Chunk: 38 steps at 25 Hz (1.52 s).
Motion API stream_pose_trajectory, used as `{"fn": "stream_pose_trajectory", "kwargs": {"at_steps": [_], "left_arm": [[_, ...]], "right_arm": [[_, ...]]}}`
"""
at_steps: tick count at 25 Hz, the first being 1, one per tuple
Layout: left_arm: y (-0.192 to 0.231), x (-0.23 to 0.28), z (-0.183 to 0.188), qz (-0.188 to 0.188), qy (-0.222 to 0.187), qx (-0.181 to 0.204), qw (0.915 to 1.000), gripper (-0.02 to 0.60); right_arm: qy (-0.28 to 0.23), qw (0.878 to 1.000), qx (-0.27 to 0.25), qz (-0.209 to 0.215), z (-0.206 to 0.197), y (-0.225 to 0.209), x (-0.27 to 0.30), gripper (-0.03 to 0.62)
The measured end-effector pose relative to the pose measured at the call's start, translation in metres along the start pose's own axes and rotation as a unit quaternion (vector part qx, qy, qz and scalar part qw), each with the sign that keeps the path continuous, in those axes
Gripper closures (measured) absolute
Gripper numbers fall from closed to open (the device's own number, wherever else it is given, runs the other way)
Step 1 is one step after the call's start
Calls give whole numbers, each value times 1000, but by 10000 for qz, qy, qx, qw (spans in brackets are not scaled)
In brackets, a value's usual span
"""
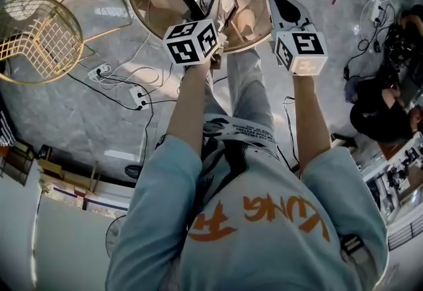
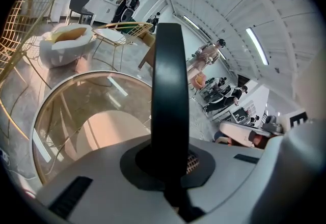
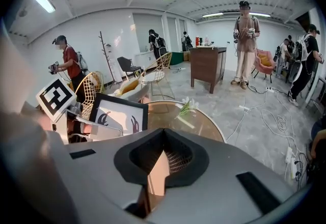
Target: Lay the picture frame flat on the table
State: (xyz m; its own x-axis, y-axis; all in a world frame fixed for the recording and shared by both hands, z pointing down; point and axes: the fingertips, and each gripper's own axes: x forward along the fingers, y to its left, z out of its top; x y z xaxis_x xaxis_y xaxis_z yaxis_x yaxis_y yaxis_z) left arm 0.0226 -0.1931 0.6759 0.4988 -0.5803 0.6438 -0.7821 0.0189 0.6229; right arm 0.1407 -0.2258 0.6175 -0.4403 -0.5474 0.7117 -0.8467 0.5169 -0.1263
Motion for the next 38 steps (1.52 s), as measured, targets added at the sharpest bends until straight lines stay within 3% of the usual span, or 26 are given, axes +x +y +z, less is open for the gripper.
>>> {"fn": "stream_pose_trajectory", "kwargs": {"at_steps": [7, 12, 18, 25, 30, 38], "left_arm": [[-11, 37, -16, -143, 292, -377, 9988, 555], [-21, 70, -19, -280, 521, -290, 9978, 555], [-19, 103, -23, -351, 495, -951, 9936, 555], [-13, 131, -25, -280, 460, -1376, 9890, 555], [-22, 153, -25, -421, 756, -1124, 9899, 554], [-11, 165, -34, -225, 1044, -858, 9906, 537]], "right_arm": [[203, 9997, 11, 131, -15, -16, 12, 595], [270, 9995, 125, 119, -26, -27, 20, 595], [437, 9987, 190, 187, -45, -40, 19, 595], [515, 9981, 311, 143, -56, -62, 17, 595], [555, 9977, 385, 65, -60, -81, 20, 595], [603, 9971, 466, 65, -70, -90, 23, 595]]}}
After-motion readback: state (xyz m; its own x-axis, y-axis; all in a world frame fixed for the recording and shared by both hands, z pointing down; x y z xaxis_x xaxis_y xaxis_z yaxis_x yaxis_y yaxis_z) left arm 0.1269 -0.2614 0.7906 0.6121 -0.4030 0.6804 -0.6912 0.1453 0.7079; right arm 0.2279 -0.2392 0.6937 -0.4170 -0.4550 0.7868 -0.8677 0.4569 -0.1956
